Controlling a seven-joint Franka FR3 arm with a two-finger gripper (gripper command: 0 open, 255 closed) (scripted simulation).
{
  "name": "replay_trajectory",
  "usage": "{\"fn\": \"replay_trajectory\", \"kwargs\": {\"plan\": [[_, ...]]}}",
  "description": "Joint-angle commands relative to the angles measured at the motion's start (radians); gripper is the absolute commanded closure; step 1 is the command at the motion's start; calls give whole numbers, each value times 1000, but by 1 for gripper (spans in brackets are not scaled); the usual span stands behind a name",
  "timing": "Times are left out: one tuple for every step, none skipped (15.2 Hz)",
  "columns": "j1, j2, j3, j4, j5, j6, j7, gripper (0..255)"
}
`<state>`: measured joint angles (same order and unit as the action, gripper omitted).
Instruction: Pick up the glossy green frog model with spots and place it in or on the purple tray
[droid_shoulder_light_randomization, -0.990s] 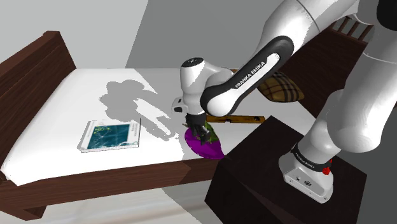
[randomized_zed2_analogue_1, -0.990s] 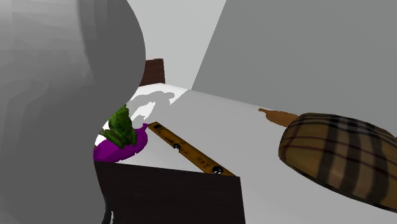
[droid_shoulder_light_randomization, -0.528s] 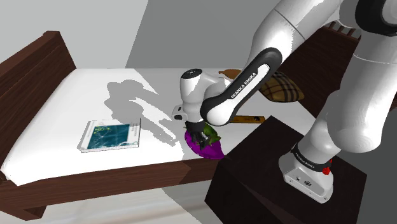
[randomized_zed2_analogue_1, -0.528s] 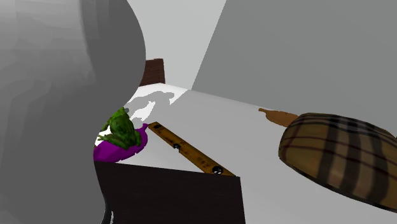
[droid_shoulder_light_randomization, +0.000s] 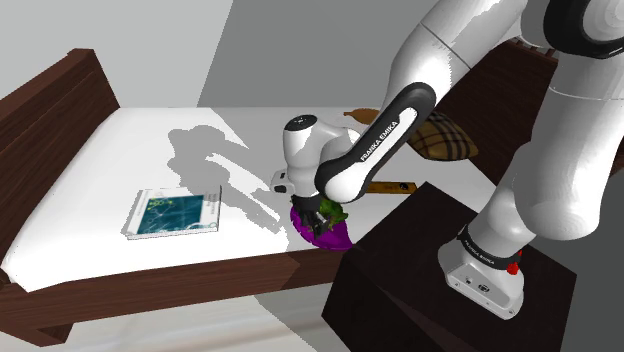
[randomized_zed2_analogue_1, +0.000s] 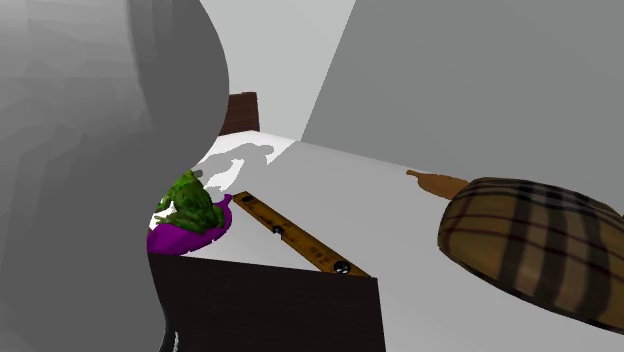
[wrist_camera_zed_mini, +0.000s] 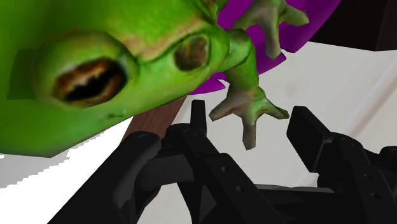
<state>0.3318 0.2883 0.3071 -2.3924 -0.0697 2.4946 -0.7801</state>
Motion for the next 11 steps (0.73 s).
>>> {"fn": "replay_trajectory", "kwargs": {"plan": [[0, 0, -1, 0, 0, 0, 0, 255], [0, 0, -1, 0, 0, 0, 0, 255], [0, 0, 0, 0, 0, 0, 0, 0], [0, 0, 0, 0, 0, 0, 0, 0], [0, 0, 0, 0, 0, 0, 0, 0], [0, 0, 0, 0, 0, 0, 0, 0], [0, -1, 0, 0, 0, 0, 0, 0], [0, 0, -1, 0, 0, 0, 0, 0], [-6, -29, 7, 6, 14, -33, -10, 0], [-11, -56, 13, 13, 27, -67, -19, 0], [-15, -82, 18, 22, 40, -100, -28, 0]]}}
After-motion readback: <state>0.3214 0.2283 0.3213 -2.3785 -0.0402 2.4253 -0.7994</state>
